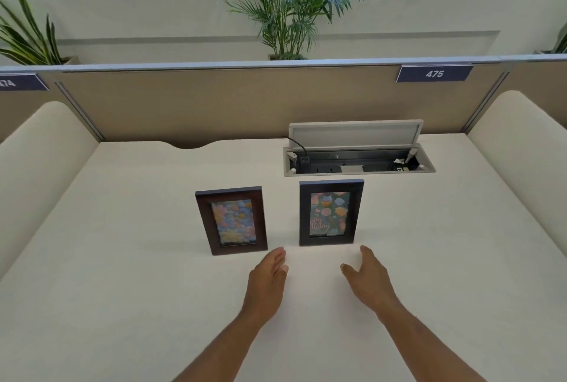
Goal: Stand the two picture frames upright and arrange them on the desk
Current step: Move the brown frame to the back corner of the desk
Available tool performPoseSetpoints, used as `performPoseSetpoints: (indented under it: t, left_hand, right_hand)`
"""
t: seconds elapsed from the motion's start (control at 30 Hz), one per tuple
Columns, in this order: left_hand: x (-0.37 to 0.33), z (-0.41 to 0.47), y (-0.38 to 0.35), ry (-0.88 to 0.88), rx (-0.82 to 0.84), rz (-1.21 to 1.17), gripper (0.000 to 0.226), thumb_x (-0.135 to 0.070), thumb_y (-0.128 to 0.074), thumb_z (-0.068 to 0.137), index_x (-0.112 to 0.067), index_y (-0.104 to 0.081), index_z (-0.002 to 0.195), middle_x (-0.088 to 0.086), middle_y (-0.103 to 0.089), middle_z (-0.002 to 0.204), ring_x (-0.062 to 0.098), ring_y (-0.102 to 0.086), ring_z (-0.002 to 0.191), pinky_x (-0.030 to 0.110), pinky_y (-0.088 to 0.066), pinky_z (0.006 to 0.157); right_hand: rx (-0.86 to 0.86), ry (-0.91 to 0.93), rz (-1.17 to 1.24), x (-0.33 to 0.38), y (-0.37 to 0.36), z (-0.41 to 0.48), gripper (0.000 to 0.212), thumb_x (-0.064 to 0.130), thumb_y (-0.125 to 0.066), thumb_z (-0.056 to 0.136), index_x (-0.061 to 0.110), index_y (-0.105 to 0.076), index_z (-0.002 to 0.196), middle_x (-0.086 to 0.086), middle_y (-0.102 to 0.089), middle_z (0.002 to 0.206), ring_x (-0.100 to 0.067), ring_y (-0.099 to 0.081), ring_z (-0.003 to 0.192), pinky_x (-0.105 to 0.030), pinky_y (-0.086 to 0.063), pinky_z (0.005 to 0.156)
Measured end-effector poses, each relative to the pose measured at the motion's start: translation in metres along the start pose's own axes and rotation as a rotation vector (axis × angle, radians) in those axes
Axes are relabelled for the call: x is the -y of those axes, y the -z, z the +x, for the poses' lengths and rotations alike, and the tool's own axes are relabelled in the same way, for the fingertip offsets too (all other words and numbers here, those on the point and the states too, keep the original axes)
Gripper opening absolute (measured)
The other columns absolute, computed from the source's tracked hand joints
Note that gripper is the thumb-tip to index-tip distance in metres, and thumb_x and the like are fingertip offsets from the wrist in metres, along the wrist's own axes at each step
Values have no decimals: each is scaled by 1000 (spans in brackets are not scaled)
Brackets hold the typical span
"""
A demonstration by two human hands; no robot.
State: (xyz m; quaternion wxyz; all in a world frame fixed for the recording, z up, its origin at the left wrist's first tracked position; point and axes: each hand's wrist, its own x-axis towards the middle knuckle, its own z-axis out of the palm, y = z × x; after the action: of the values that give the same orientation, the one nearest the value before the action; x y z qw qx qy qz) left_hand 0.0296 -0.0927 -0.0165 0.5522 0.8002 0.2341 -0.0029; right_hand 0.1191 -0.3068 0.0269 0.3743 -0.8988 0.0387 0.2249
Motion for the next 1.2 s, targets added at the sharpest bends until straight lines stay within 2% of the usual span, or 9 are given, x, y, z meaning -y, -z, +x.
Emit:
performPoseSetpoints:
  t: [0.07,0.2,0.33,0.43,0.5,0.63,0.8,0.93,1.2]
  left_hand:
    - [7,-8,6,31,-17,-51,48,-14,-55,107,-14,-50,155,1,-59,155,10,-56,140,25,-42,121]
    - [18,-24,22,100,-94,-128,43,-17,-59,106,-16,-57,150,-8,-64,145,9,-60,132,10,-46,108]
    - [34,-33,47,211,-227,-315,28,-16,-68,100,-24,-72,126,-3,-78,124,16,-72,118,44,-57,110]
    - [40,-36,67,266,-347,-384,25,-6,-63,101,-17,-71,122,6,-78,116,22,-77,105,41,-63,97]
    - [44,-34,80,286,-408,-370,25,-7,-61,102,-16,-69,124,8,-76,118,24,-76,105,42,-62,99]
    - [43,-22,100,281,-463,-234,38,-15,-57,106,-20,-60,144,2,-63,146,27,-60,136,46,-48,119]
    - [28,-2,119,246,-416,-249,59,-1,-54,105,-19,-42,160,3,-50,162,24,-50,148,44,-42,122]
    - [20,11,121,244,-347,-249,69,15,-44,101,-19,-41,161,4,-52,159,25,-50,148,42,-44,121]
    - [24,17,111,164,-309,-223,85,19,-40,89,-32,-46,157,-13,-67,141,7,-59,134,39,-43,123]
  right_hand:
    - [-3,-4,-36,3,-8,-10,76,33,-62,100,5,-26,161,-13,-37,164,-30,-36,151,-37,-32,120]
    - [31,2,-118,13,-28,-28,71,37,-59,99,3,-32,156,-16,-51,151,-33,-45,143,-39,-41,111]
    - [125,92,-249,30,-56,-45,70,42,-53,101,2,-31,154,-14,-39,161,-30,-30,153,-37,-35,117]
    - [233,128,-287,48,-77,-53,79,47,-50,102,3,-19,160,-13,-22,170,-28,-20,158,-37,-27,123]
    - [296,155,-244,65,-84,-56,79,46,-52,102,2,-22,159,-13,-29,167,-26,-27,155,-33,-27,121]
    - [361,156,-76,101,-89,-52,64,28,-56,103,2,-30,155,-12,-42,159,-27,-43,144,-29,-39,108]
    - [358,148,60,126,-104,-34,74,13,-55,100,20,-18,164,-3,-36,165,-24,-43,144,-29,-41,106]
    - [338,167,134,136,-112,-25,66,4,-54,92,31,-39,151,3,-59,142,-13,-56,113,-22,-45,90]
    - [336,162,160,136,-122,-15,75,3,-55,88,35,-37,152,11,-60,137,-10,-58,121,-22,-46,97]
